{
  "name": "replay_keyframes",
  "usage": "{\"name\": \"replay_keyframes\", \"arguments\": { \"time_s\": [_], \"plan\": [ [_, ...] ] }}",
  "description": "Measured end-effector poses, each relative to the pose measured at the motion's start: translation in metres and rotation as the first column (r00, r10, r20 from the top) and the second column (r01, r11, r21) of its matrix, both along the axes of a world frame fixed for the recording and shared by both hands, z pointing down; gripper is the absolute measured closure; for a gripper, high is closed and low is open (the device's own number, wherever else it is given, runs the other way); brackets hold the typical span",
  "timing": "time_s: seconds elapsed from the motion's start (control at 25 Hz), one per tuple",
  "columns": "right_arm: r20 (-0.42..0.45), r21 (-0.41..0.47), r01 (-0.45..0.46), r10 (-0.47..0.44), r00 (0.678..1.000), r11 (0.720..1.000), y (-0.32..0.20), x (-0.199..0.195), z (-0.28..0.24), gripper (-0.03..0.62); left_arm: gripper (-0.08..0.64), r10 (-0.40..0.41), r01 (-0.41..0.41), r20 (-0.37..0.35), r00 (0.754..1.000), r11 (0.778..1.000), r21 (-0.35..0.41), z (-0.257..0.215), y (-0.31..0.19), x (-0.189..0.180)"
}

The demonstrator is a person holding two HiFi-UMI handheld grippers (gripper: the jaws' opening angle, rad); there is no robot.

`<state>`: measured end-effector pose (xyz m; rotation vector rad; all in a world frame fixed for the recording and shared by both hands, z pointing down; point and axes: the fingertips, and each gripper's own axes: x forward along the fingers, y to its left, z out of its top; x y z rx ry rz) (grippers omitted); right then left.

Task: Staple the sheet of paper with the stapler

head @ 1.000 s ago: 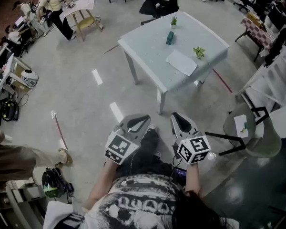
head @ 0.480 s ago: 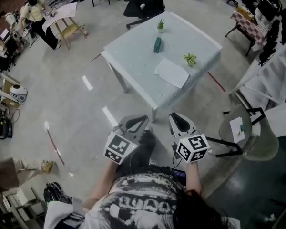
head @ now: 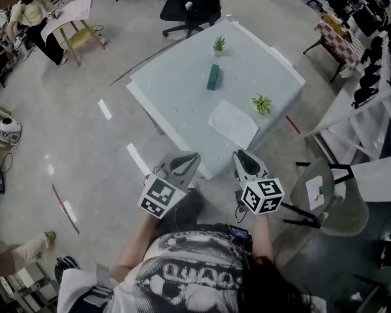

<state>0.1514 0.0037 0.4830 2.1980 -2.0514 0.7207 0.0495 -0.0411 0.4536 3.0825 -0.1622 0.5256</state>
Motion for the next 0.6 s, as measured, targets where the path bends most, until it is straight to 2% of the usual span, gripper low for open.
{"name": "replay_keyframes", "arguments": {
  "time_s": [0.32, 0.6],
  "plan": [
    [-0.024, -0.140, -0.036, 0.033, 0.999, 0.989, -0.043, 0.045, 0.049, 0.512, 0.552, 0.010, -0.010, 0.009, 1.000, 0.999, -0.047, 0.016, -0.051, 0.011],
    [-0.088, -0.313, -0.068, 0.042, 0.995, 0.947, -0.053, 0.110, 0.109, 0.488, 0.553, -0.033, 0.034, 0.014, 0.999, 0.997, -0.063, 0.026, -0.075, 0.007]
  ]
}}
